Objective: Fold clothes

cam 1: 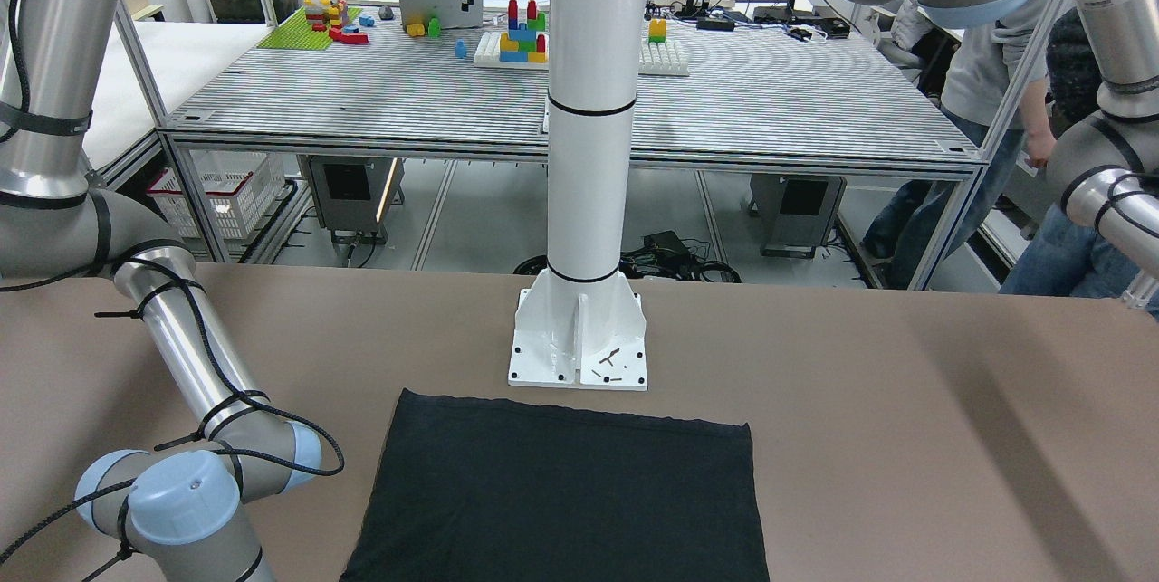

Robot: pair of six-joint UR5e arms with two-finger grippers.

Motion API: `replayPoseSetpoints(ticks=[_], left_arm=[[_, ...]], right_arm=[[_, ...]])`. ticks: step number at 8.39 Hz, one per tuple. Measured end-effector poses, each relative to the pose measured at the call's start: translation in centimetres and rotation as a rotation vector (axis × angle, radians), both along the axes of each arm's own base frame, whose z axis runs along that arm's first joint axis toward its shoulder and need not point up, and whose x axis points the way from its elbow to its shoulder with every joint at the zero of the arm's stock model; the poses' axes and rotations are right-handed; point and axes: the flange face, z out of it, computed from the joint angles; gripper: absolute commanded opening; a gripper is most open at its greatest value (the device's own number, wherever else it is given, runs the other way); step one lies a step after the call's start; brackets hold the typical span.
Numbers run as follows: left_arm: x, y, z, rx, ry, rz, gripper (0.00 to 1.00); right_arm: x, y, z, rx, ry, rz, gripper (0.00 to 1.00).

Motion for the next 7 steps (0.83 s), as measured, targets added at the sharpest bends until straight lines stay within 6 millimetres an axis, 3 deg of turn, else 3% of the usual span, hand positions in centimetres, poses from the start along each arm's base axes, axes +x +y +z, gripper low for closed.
replayPoseSetpoints(ticks=[4, 7], left_arm=[[0.5, -0.1, 0.1, -0.001, -0.001, 0.011, 0.93], [1.1, -0.3, 0.1, -0.003, -0.002, 0.022, 0.93]], right_arm=[[-2.7, -1.3, -5.3, -0.035, 0.004, 0.021, 0.0], [-5.9, -0.8, -7.0, -0.026, 0.021, 0.051, 0.0]])
